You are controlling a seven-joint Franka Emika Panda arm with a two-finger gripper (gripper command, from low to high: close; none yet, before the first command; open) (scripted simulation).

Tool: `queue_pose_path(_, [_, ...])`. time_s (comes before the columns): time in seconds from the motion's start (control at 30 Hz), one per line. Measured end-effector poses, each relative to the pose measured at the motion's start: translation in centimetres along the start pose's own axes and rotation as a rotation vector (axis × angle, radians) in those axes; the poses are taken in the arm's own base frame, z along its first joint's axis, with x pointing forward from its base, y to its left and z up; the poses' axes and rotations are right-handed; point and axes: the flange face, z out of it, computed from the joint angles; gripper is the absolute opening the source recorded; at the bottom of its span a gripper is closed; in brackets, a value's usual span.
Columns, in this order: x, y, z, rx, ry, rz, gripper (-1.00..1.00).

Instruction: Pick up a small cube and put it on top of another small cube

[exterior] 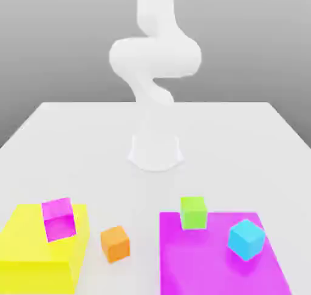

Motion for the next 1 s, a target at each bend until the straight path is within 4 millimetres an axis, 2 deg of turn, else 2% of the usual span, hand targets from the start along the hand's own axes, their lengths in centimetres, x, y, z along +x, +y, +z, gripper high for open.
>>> queue_pose_path(0.13, [0.2, 3.2, 9.9, -0.069, -0.149, 0.189, 0.0])
queue_pose_path(0.27, [-1.4, 7.3, 18.5, -0.177, -0.247, 0.366, 0.0])
queue_pose_path(0.37, [-3.3, 11.0, 24.0, -0.278, -0.285, 0.493, 0.0])
queue_pose_path(0.47, [-5.5, 15.1, 28.5, -0.39, -0.29, 0.614, 0.0])
queue_pose_path(0.6, [-8.2, 21.4, 32.6, -0.545, -0.24, 0.764, 0.0])
queue_pose_path(0.77, [-10.5, 29.0, 34.9, -0.718, -0.098, 0.919, 0.0])
queue_pose_path(1.0, [-11.6, 31.4, 37.5, -0.734, -0.06, 0.926, 0.0])
